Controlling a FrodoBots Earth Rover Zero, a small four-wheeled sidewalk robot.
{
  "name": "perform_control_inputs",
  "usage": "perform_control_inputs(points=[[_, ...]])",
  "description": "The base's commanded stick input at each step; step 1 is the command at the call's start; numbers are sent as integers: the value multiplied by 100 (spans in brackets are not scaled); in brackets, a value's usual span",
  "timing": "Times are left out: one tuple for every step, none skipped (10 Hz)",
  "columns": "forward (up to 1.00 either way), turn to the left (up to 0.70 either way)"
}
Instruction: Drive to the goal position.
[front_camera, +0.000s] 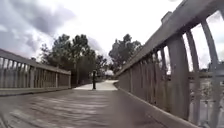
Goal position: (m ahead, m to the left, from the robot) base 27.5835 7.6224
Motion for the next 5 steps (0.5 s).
perform_control_inputs(points=[[85,0],[85,0],[85,0],[85,0],[85,0]])
